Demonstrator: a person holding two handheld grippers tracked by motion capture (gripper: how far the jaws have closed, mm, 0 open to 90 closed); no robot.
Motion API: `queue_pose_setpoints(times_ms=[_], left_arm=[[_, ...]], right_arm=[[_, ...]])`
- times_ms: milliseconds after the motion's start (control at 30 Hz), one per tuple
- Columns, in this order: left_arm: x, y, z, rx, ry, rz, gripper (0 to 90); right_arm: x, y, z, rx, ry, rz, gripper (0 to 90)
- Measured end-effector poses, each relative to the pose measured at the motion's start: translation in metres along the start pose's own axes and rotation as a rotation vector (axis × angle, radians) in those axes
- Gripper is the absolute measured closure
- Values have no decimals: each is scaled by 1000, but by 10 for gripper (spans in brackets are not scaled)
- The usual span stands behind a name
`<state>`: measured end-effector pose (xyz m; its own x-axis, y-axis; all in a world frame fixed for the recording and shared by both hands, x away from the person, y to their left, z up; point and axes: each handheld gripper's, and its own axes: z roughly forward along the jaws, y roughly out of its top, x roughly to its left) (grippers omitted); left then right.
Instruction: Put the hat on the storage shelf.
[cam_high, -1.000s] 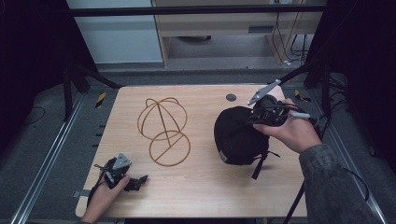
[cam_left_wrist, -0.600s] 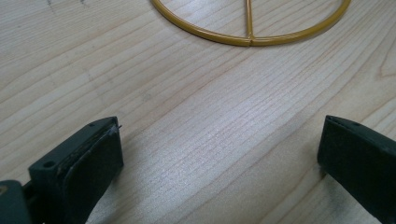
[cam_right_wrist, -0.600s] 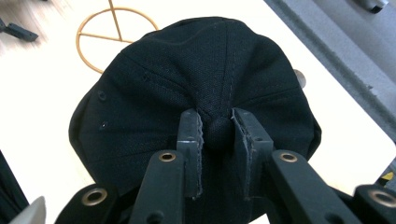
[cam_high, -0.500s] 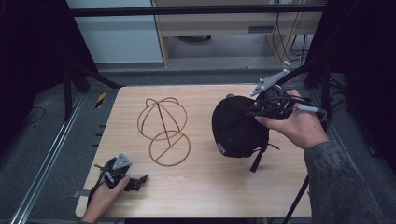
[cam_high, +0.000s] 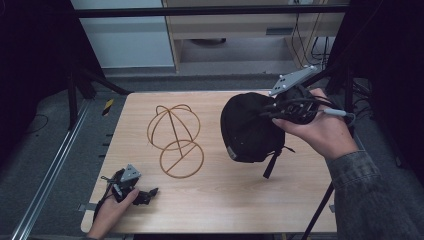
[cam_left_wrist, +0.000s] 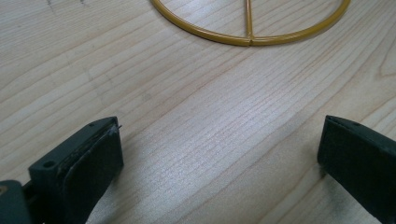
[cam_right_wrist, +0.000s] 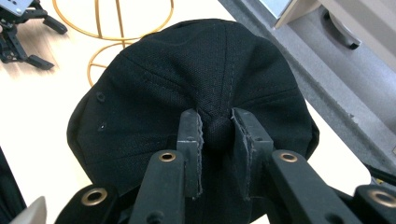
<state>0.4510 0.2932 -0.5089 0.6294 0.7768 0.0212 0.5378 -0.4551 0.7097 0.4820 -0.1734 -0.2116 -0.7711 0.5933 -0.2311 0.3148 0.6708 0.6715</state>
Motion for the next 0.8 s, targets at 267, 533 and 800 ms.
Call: queue_pose_setpoints(times_ms=[267,533,800], left_arm=[[0,0,0,0,0,0,0],[0,0,0,0,0,0,0],[0,0,0,0,0,0,0]], right_arm=[[7,10,-5,-32,-9,-17,740],[17,24,-7,-57,-10,-42,739],[28,39,-8,-76,-1,-74,739]])
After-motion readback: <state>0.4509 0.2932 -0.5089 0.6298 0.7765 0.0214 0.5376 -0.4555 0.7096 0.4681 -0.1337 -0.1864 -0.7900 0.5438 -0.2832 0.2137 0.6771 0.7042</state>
